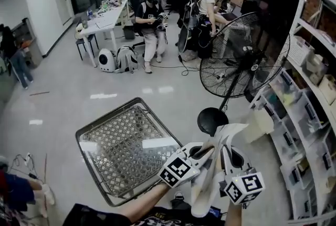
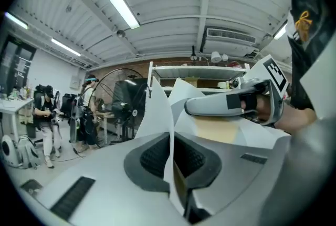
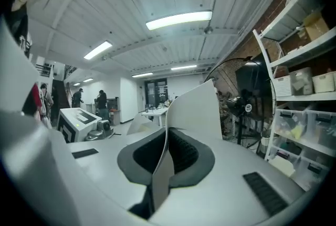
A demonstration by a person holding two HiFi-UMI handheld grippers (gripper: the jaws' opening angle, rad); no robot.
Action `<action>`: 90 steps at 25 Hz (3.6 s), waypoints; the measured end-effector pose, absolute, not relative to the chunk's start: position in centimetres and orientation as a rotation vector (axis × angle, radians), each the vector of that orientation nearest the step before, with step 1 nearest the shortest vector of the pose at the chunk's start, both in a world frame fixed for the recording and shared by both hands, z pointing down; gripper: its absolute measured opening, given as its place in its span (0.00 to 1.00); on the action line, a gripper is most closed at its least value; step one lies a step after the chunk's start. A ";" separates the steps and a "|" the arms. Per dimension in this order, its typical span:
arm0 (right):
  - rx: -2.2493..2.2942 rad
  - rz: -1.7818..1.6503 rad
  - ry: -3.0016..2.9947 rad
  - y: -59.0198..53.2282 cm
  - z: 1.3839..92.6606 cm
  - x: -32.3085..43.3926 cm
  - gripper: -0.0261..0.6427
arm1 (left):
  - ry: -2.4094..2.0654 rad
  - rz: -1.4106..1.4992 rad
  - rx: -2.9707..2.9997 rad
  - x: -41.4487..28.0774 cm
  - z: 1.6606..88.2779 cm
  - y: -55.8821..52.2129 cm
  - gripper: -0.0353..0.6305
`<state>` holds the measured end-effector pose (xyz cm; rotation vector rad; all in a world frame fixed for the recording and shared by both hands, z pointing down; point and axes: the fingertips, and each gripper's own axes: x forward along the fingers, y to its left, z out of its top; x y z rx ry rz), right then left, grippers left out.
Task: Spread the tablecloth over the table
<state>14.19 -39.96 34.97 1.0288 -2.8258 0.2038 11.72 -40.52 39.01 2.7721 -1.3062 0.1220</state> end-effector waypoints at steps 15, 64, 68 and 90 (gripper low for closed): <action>0.430 0.216 -2.997 -48.5 38.0 2.9 0.06 | -2.231 0.097 2.248 -9.2 34.9 -48.0 0.09; 0.421 0.664 -2.918 -36.2 45.7 -20.8 0.07 | -2.672 0.101 1.283 -48.8 48.8 -8.9 0.11; 0.493 0.708 -2.837 -36.4 48.2 -16.8 0.07 | -2.632 0.084 1.303 -45.7 50.5 -7.5 0.11; 0.187 0.634 -2.475 -33.7 59.6 -5.9 0.07 | -2.403 0.164 0.798 -30.9 62.8 1.7 0.13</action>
